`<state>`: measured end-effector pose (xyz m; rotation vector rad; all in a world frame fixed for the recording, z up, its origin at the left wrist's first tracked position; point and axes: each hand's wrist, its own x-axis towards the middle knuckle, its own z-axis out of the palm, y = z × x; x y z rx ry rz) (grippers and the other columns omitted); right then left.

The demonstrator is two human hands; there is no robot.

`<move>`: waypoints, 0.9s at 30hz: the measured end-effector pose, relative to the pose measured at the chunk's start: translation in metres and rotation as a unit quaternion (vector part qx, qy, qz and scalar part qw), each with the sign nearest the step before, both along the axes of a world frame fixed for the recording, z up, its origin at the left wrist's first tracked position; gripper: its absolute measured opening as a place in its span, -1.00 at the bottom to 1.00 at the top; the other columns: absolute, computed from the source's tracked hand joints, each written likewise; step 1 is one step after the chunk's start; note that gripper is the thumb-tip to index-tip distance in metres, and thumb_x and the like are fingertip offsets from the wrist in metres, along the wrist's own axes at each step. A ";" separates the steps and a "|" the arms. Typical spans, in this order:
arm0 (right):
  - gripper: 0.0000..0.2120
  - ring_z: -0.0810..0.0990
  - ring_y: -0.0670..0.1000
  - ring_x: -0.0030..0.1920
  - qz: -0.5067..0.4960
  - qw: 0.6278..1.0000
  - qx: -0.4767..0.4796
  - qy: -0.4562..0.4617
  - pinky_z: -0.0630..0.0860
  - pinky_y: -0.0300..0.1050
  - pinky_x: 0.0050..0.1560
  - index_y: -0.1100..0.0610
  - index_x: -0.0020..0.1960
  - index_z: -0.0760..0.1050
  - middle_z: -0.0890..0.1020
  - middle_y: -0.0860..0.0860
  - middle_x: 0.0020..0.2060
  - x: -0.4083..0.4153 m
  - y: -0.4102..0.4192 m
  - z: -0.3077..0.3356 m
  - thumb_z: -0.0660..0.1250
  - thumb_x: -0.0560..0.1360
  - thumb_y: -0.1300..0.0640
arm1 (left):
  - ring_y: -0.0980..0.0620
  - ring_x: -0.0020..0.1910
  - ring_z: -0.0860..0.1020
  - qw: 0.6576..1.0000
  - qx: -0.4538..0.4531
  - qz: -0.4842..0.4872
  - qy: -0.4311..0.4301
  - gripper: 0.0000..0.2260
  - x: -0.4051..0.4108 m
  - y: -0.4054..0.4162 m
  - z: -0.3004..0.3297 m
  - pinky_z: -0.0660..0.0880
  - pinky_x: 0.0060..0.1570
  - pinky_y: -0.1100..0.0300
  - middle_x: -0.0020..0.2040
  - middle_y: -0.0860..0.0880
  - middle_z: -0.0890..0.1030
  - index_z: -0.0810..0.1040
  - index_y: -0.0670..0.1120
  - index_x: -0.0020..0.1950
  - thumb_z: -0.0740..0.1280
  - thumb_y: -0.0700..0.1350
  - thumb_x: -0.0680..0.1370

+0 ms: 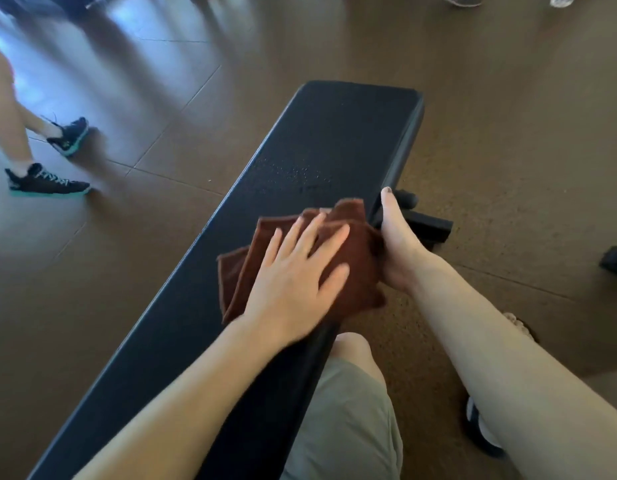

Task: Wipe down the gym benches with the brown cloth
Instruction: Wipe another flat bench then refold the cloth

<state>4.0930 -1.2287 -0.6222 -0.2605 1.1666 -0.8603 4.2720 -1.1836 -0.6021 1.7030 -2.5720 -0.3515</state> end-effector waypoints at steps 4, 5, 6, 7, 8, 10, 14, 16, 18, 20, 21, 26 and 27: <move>-0.19 0.57 0.18 0.37 -0.026 1.000 -0.001 0.010 0.44 0.24 0.45 0.04 0.50 0.46 0.56 0.14 0.42 -0.003 0.005 0.008 0.02 0.56 -0.53 | -0.06 0.68 -0.04 0.999 0.005 0.040 -0.008 -0.51 -0.026 -0.079 -0.002 -0.18 0.61 -0.08 0.70 0.04 0.04 0.09 0.21 0.67 -0.04 0.21 0.73; -0.17 0.55 0.18 0.39 -0.026 1.000 0.001 0.018 0.43 0.26 0.46 0.04 0.52 0.43 0.54 0.13 0.44 -0.004 0.006 0.009 0.01 0.55 -0.53 | -0.06 0.68 -0.06 0.999 0.007 0.043 -0.012 -0.50 -0.027 -0.078 -0.002 -0.20 0.61 -0.07 0.71 0.04 0.02 0.07 0.20 0.67 -0.05 0.22 0.73; -0.16 0.56 0.19 0.37 -0.024 0.999 0.004 0.021 0.44 0.26 0.44 0.06 0.50 0.45 0.56 0.12 0.42 -0.005 0.008 0.010 -0.01 0.55 -0.54 | -0.06 0.69 -0.08 0.999 0.007 0.042 -0.013 -0.49 -0.024 -0.065 -0.002 -0.21 0.62 -0.08 0.71 0.04 -0.01 0.05 0.19 0.68 -0.06 0.24 0.72; -0.15 0.60 0.18 0.30 -0.015 1.000 0.007 0.022 0.48 0.22 0.38 0.08 0.43 0.52 0.63 0.12 0.35 -0.006 0.009 0.011 -0.04 0.55 -0.55 | -0.06 0.69 -0.09 0.999 0.004 0.032 -0.009 -0.48 -0.018 -0.042 -0.002 -0.22 0.63 -0.08 0.71 0.05 -0.03 0.04 0.20 0.68 -0.07 0.26 0.71; -0.15 0.64 0.17 0.21 -0.005 1.000 0.003 0.015 0.52 0.15 0.26 0.12 0.34 0.57 0.70 0.12 0.23 -0.007 0.009 0.012 -0.06 0.56 -0.54 | -0.05 0.69 -0.12 1.000 -0.002 0.021 -0.004 -0.47 -0.011 -0.015 -0.002 -0.22 0.63 -0.09 0.71 0.06 -0.05 0.02 0.21 0.68 -0.09 0.27 0.70; -0.18 0.65 0.13 0.11 -0.002 1.000 0.007 -0.008 0.48 0.08 0.15 0.15 0.30 0.53 0.73 0.12 0.11 -0.005 0.003 0.014 -0.05 0.57 -0.53 | -0.03 0.68 -0.16 1.000 0.003 0.003 -0.019 -0.43 0.002 0.029 -0.001 -0.23 0.62 -0.08 0.70 0.09 -0.09 -0.03 0.23 0.68 -0.11 0.30 0.67; -0.21 0.64 0.13 0.07 0.025 0.999 0.027 0.022 0.50 0.06 0.13 0.11 0.23 0.53 0.67 0.10 0.24 -0.001 -0.007 0.013 -0.01 0.54 -0.55 | -0.05 0.69 -0.11 0.999 -0.017 0.002 -0.035 -0.45 -0.008 0.018 -0.007 -0.22 0.62 -0.07 0.71 0.08 -0.05 -0.02 0.24 0.67 -0.05 0.28 0.67; -0.18 0.71 0.11 0.04 0.050 0.998 0.009 0.040 0.57 0.02 0.00 0.08 0.16 0.66 0.76 0.08 0.07 -0.007 -0.009 0.013 -0.09 0.57 -0.53 | -0.08 0.69 -0.08 0.999 -0.019 -0.001 -0.025 -0.46 -0.024 -0.005 -0.009 -0.18 0.63 -0.10 0.71 0.06 0.00 0.02 0.22 0.67 0.01 0.24 0.69; -0.19 0.69 0.12 0.15 0.038 0.999 -0.023 0.027 0.59 0.10 0.16 0.05 0.29 0.61 0.73 0.07 0.16 -0.022 -0.019 0.015 -0.11 0.59 -0.51 | -0.09 0.69 -0.05 0.999 -0.025 0.004 -0.022 -0.48 -0.043 -0.034 -0.011 -0.18 0.63 -0.11 0.71 0.04 0.02 0.05 0.21 0.67 0.04 0.21 0.71; -0.20 0.57 0.17 0.36 -0.016 0.999 -0.012 0.027 0.43 0.25 0.45 0.04 0.49 0.44 0.60 0.09 0.39 -0.038 -0.038 0.011 -0.06 0.58 -0.51 | -0.11 0.68 -0.04 1.000 -0.020 0.007 -0.014 -0.49 -0.062 -0.063 -0.009 -0.21 0.60 -0.10 0.71 0.03 0.03 0.07 0.21 0.67 0.05 0.20 0.72; -0.21 0.53 0.18 0.40 -0.024 0.999 -0.014 0.039 0.36 0.28 0.50 0.03 0.53 0.40 0.56 0.10 0.42 -0.043 -0.044 0.014 -0.03 0.59 -0.50 | -0.11 0.68 -0.05 1.000 -0.016 0.014 -0.021 -0.49 -0.069 -0.070 -0.006 -0.22 0.59 -0.09 0.71 0.03 0.02 0.06 0.21 0.67 0.04 0.20 0.72; -0.11 0.43 0.16 0.50 -0.003 0.994 -0.026 0.105 0.34 0.26 0.53 -0.11 0.64 0.15 0.37 0.00 0.57 -0.040 -0.076 0.016 0.14 0.47 -0.57 | 0.03 0.66 -0.27 0.996 0.028 0.072 -0.053 -0.45 -0.060 -0.018 0.005 -0.28 0.62 -0.05 0.67 0.17 -0.24 -0.16 0.31 0.65 -0.08 0.29 0.67; -0.08 0.39 0.17 0.52 -0.013 0.991 -0.024 0.133 0.34 0.26 0.53 -0.11 0.67 0.06 0.31 0.00 0.60 -0.038 -0.081 0.012 0.18 0.47 -0.55 | 0.07 0.64 -0.31 0.994 0.038 0.083 -0.056 -0.44 -0.054 -0.001 0.008 -0.27 0.63 -0.04 0.65 0.20 -0.28 -0.19 0.34 0.63 -0.14 0.32 0.64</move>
